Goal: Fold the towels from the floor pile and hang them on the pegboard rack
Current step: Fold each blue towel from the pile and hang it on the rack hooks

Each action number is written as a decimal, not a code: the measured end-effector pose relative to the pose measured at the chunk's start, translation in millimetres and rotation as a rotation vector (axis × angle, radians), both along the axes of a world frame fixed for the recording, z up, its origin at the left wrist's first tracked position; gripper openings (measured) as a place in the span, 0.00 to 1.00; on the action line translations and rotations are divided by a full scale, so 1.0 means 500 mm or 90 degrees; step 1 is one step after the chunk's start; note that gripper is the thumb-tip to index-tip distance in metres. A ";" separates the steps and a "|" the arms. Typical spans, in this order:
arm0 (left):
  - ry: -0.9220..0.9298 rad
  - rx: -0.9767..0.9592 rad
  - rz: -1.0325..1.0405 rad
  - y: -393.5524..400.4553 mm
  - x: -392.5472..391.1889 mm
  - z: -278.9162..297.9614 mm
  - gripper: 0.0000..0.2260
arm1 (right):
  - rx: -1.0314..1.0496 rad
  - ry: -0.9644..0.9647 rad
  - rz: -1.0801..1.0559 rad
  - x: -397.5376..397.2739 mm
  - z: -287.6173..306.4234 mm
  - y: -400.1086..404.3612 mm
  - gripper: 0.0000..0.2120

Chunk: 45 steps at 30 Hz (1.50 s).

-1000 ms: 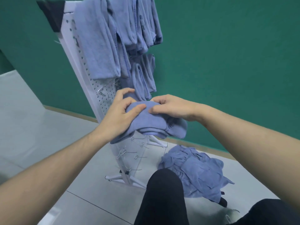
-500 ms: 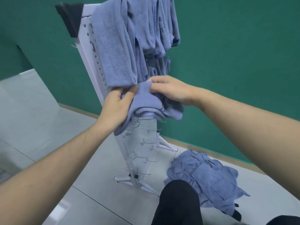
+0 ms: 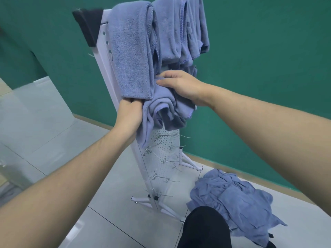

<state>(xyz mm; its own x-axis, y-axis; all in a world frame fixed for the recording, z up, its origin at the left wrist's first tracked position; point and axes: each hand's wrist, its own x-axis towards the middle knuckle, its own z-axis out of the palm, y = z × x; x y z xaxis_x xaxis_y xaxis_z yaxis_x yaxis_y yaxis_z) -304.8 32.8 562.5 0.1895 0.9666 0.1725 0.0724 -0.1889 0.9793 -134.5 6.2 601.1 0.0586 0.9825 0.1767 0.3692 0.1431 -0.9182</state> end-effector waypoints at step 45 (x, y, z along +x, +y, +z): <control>0.017 0.263 0.140 -0.029 0.015 -0.138 0.21 | -0.044 -0.251 -0.091 -0.047 -0.097 -0.043 0.18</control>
